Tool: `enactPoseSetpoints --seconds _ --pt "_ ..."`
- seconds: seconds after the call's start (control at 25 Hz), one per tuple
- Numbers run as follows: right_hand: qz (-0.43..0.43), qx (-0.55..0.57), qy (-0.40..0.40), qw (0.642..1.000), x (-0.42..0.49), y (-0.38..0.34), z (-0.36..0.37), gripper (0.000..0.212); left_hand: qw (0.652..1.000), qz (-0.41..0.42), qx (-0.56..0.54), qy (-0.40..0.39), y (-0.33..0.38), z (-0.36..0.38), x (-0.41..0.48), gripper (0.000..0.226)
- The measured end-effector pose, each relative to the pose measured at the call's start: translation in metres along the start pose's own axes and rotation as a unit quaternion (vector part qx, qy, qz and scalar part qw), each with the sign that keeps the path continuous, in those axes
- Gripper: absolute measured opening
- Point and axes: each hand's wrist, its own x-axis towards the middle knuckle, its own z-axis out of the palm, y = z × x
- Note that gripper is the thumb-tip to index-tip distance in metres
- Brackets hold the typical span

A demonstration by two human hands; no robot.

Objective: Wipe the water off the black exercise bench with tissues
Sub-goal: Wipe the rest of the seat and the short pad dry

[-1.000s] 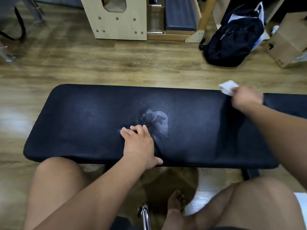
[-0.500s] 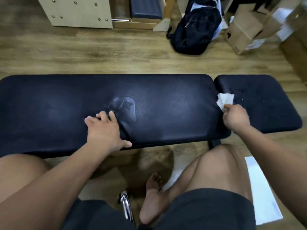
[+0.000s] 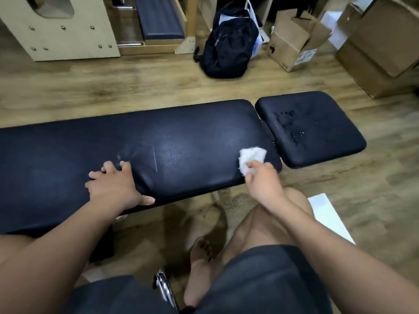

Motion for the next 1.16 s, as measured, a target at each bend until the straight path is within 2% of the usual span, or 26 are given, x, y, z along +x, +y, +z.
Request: enactPoseSetpoints --seconds 0.08,0.16,0.28,0.36,0.44,0.56,0.64,0.68,0.72,0.8,0.88,0.96,1.04,1.16 --pt "-0.05 -0.006 -0.001 0.999 -0.005 -0.004 0.005 0.03 1.0 0.003 -0.003 0.009 -0.003 0.004 -0.001 0.128" --pt "-0.04 -0.019 0.027 0.999 0.006 0.018 -0.001 0.031 1.0 0.004 -0.017 0.021 -0.008 0.011 -0.005 0.129" --pt "0.083 0.023 0.095 0.992 0.024 0.051 -0.014 0.032 0.999 0.003 -0.027 0.032 -0.011 0.018 -0.007 0.127" --pt "0.117 0.026 0.115 0.986 0.015 0.031 -0.008 0.03 0.999 0.004 -0.027 0.026 -0.009 0.015 -0.006 0.127" --pt "0.065 0.007 0.105 0.992 -0.015 -0.018 0.012 0.027 0.999 0.002 -0.031 0.013 -0.006 0.009 -0.002 0.125" --pt "-0.088 0.039 0.028 0.995 -0.069 -0.102 0.045 0.026 0.999 -0.004 -0.032 -0.002 -0.001 0.004 0.003 0.123" --pt "-0.176 0.046 -0.043 0.982 -0.079 -0.127 0.053 0.027 1.0 -0.004 -0.026 0.003 -0.002 0.006 0.002 0.125" --pt "-0.195 0.047 -0.053 0.978 -0.072 -0.121 0.05 0.028 1.0 -0.002 -0.026 0.006 -0.004 0.009 0.001 0.127" --pt "-0.19 0.04 -0.045 0.98 -0.061 -0.108 0.045 0.03 1.0 0.001 -0.027 0.009 -0.006 0.011 -0.001 0.128" --pt "-0.128 -0.001 -0.009 0.992 -0.029 -0.062 0.028 0.033 0.999 0.003 -0.032 0.013 -0.008 0.013 -0.002 0.13" --pt "-0.022 -0.032 0.054 0.998 0.012 -0.005 0.004 0.035 0.999 0.003 -0.038 0.01 -0.007 0.012 -0.003 0.131" --pt "0.076 -0.057 0.081 0.992 0.046 0.036 -0.021 0.037 0.999 0.001 -0.046 0.006 -0.006 0.01 -0.003 0.132" --pt "0.128 -0.062 0.086 0.986 0.065 0.04 -0.026 0.037 0.999 0.005 -0.044 0.002 -0.004 0.009 -0.004 0.132" --pt "0.095 -0.021 0.093 0.991 0.063 -0.023 0.0 0.033 0.999 0.007 -0.041 -0.01 0.0 0.004 -0.003 0.132"
